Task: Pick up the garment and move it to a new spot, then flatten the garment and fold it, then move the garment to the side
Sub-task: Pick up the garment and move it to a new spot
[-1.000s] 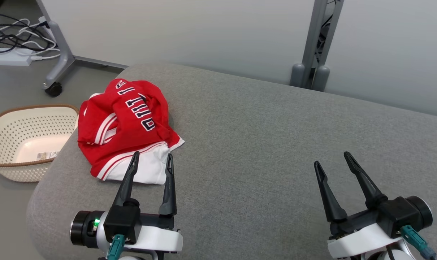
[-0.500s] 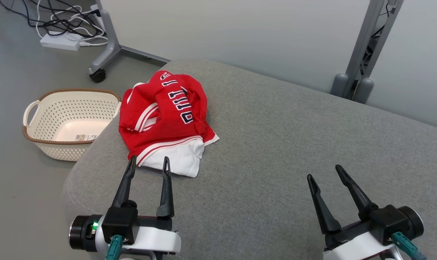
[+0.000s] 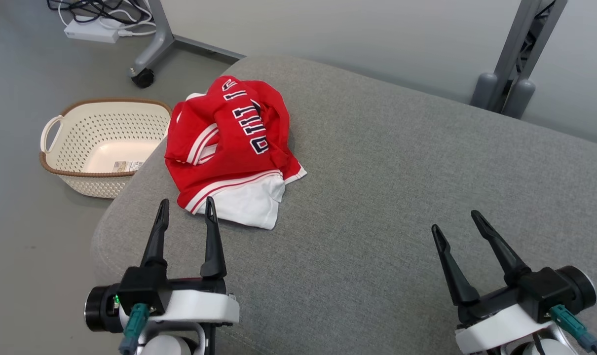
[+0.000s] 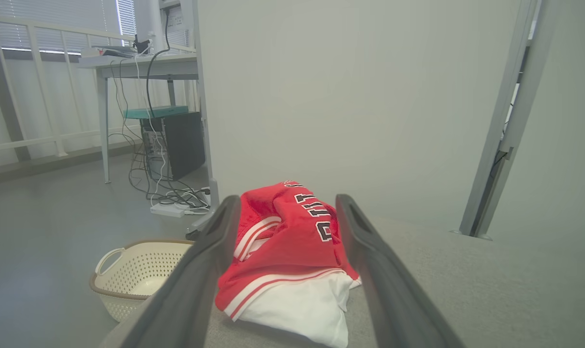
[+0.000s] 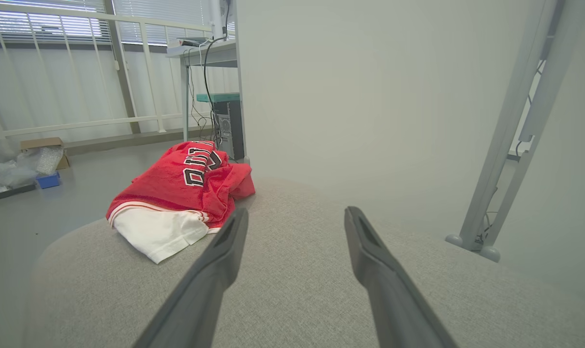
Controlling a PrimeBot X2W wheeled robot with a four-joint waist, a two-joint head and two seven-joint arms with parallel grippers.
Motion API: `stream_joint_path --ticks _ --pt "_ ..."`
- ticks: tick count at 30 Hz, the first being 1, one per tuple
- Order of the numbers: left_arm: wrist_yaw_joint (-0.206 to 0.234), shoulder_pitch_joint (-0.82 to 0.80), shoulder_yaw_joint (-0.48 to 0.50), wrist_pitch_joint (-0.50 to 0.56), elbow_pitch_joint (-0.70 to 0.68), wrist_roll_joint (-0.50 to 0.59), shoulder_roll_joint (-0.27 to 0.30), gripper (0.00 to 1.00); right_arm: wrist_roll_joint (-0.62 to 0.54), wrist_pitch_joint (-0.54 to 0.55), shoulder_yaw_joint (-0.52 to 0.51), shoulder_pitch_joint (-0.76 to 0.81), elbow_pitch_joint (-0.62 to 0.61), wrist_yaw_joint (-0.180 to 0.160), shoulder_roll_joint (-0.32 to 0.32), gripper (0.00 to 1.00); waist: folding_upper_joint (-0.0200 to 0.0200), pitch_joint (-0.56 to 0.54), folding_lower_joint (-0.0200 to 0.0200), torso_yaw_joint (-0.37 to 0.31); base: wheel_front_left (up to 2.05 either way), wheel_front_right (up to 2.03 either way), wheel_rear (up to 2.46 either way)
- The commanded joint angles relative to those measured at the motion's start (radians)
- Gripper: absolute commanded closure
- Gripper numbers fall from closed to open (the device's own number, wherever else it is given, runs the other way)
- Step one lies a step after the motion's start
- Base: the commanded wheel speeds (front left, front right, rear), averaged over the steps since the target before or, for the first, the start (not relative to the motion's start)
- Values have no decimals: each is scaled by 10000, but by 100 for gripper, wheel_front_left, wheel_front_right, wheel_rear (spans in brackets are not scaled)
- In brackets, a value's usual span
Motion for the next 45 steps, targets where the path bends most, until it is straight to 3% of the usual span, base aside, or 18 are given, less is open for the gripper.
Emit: stream_joint_path --ticks 1,7,14,20,28,32,35,36,37,38,39,45 --pt "114 -352 69 -44 57 -136 35 0 53 -9 -7 -154 -96 1 -197 0 0 392 0 -96 0 0 0" --pt "399 -1426 241 -44 400 -1036 36 0 111 -9 89 -406 -48 1 -804 0 0 1210 0 -389 0 0 0" --pt "332 -2787 815 -44 1468 -1469 36 0 245 -9 442 -1061 -40 1 -1248 0 0 2067 0 -1000 0 0 0" --pt "610 -4169 1141 -44 3300 -2117 38 0 211 -9 415 -1485 -95 1 -1630 0 0 2789 0 -1439 0 0 0" --pt "1423 -5685 1326 -32 6230 -2369 69 0 302 -9 615 -1840 -175 1 -1754 0 0 3301 0 -1945 0 0 0" --pt "1506 -5922 1661 -29 6842 -2306 142 0 370 -9 658 -1967 -191 1 -1693 0 0 3399 0 -2117 0 0 0" --pt "1290 -6173 1790 22 7678 -2443 165 0 420 -9 719 -2019 -201 1 -1693 0 0 3437 0 -2253 0 0 0" --pt "1156 -6247 1755 205 8014 -2533 157 7 458 -9 731 -2032 -192 1 -1708 0 0 3437 0 -2296 0 0 0" --pt "988 -6340 1719 387 8321 -2605 154 41 555 -9 760 -2035 -217 1 -1698 0 0 3436 0 -2329 0 0 0" --pt "839 -6460 1707 469 8549 -2656 160 65 607 -9 763 -2030 -232 1 -1714 0 0 3435 0 -2358 0 0 0" --pt "729 -6570 1701 447 8706 -2687 188 100 638 -9 767 -2036 -249 1 -1742 0 0 3435 0 -2391 0 0 0" --pt "418 -6601 2046 -29 8477 -2616 299 100 835 -9 901 -2090 -242 1 -1617 0 0 3196 0 -2670 0 0 0"
